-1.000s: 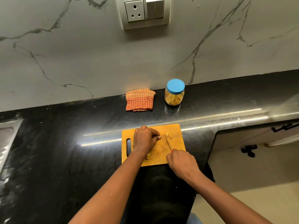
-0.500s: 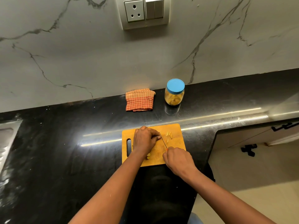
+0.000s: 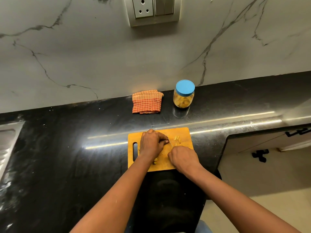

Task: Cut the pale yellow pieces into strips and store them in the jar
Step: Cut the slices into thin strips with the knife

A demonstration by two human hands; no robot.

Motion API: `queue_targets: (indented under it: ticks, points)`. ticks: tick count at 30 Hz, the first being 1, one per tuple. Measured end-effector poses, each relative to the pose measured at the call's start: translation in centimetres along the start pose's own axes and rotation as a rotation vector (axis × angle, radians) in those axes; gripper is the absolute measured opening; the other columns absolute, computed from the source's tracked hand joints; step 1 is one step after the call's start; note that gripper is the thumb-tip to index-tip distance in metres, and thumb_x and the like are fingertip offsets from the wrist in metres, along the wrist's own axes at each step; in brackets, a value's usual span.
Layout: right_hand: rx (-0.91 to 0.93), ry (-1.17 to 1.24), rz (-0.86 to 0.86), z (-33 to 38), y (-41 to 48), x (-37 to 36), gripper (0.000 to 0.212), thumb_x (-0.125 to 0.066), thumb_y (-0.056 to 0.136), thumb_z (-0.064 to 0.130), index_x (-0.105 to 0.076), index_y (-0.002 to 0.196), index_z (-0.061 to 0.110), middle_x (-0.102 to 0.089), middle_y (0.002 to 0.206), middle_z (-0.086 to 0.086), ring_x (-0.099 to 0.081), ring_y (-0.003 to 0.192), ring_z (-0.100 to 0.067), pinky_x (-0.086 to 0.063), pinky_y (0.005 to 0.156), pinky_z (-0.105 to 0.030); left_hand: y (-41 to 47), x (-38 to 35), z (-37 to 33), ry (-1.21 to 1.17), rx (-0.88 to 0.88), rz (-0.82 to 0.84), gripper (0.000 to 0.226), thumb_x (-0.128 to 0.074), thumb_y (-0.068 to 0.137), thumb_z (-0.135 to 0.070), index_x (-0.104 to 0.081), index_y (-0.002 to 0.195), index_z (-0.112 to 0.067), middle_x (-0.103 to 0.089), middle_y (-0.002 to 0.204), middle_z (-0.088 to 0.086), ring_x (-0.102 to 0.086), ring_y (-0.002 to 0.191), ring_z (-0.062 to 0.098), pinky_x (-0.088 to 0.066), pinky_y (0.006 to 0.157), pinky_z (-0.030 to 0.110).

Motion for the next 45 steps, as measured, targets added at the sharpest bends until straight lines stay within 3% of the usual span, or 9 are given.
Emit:
queue_targets:
  ticks: [8, 11, 15, 22, 36, 41, 45]
  points:
    - [-0.046, 0.010, -0.008, -1.4, -1.6, -1.5, 0.028, -0.034, 0.100, 0.033, -0.054, 0.086, 0.020, -0.066, 0.091, -0.002, -0.064, 0.081, -0.023, -0.041, 0.060, -0.031, -0.1, 0.3, 0.1, -0.027, 0.033, -0.021, 0.013, -0.077, 0.080, -0.033, -0.078, 0.092, -0.030, -0.074, 0.092, -0.012, -0.057, 0.092, 0.010, -0.046, 0.085, 0.032]
    - [-0.022, 0.006, -0.032, -1.6, -2.2, -1.5, 0.033, -0.032, 0.100, 0.035, -0.058, 0.090, 0.018, -0.062, 0.087, 0.000, -0.063, 0.079, -0.023, -0.040, 0.059, -0.031, -0.3, 0.4, 0.1, -0.028, 0.037, -0.036, 0.013, -0.077, 0.080, -0.034, -0.078, 0.091, -0.027, -0.074, 0.093, -0.010, -0.058, 0.092, 0.012, -0.046, 0.084, 0.032]
    - [-0.005, 0.030, -0.027, -1.4, -2.4, -1.5, 0.033, -0.030, 0.101, 0.035, -0.057, 0.093, 0.017, -0.057, 0.087, 0.000, -0.062, 0.081, -0.023, -0.040, 0.060, -0.031, -0.5, 0.4, -0.1, -0.014, 0.038, -0.019, 0.014, -0.076, 0.082, -0.034, -0.077, 0.094, -0.027, -0.073, 0.096, -0.011, -0.058, 0.094, 0.010, -0.047, 0.083, 0.030]
    - [0.031, 0.043, -0.064, 0.1, -2.3, -0.2, 0.035, -0.032, 0.102, 0.032, -0.061, 0.101, 0.013, -0.065, 0.097, -0.006, -0.064, 0.088, -0.027, -0.048, 0.069, -0.036, -0.6, 0.5, -0.3, 0.007, 0.047, 0.000, 0.014, -0.073, 0.085, -0.031, -0.077, 0.097, -0.028, -0.073, 0.100, -0.013, -0.056, 0.096, 0.009, -0.039, 0.078, 0.022]
    - [0.052, 0.039, -0.040, -0.3, -1.6, -0.9, 0.033, -0.033, 0.100, 0.036, -0.057, 0.087, 0.018, -0.066, 0.094, -0.006, -0.063, 0.084, -0.025, -0.040, 0.063, -0.032, -0.5, 0.3, 0.0, 0.013, 0.089, -0.009, 0.013, -0.073, 0.085, -0.029, -0.077, 0.097, -0.029, -0.072, 0.100, -0.013, -0.057, 0.096, 0.007, -0.039, 0.075, 0.019]
    - [0.112, -0.032, 0.011, 0.1, -0.3, -0.7, 0.038, -0.030, 0.102, 0.032, -0.062, 0.100, 0.012, -0.065, 0.103, -0.010, -0.061, 0.094, -0.028, -0.039, 0.068, -0.034, -0.3, 0.0, 0.3, 0.032, 0.123, -0.003, 0.012, -0.072, 0.085, -0.031, -0.077, 0.096, -0.031, -0.072, 0.099, -0.014, -0.057, 0.096, 0.007, -0.042, 0.074, 0.021]
    - [0.069, -0.021, 0.012, 0.4, 0.6, 0.1, 0.036, -0.034, 0.101, 0.029, -0.064, 0.098, 0.010, -0.067, 0.103, -0.012, -0.062, 0.096, -0.029, -0.043, 0.072, -0.035, -0.4, -0.1, 0.4, 0.031, 0.146, 0.003, 0.012, -0.072, 0.085, -0.032, -0.076, 0.096, -0.032, -0.070, 0.100, -0.013, -0.057, 0.096, 0.008, -0.042, 0.072, 0.022]
Point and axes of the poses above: each hand's wrist, its own y-axis towards the middle knuckle, its own x-axis out of the back of the hand, z = x × y, the point moved 7 cm from there along y, towards the middle knuckle
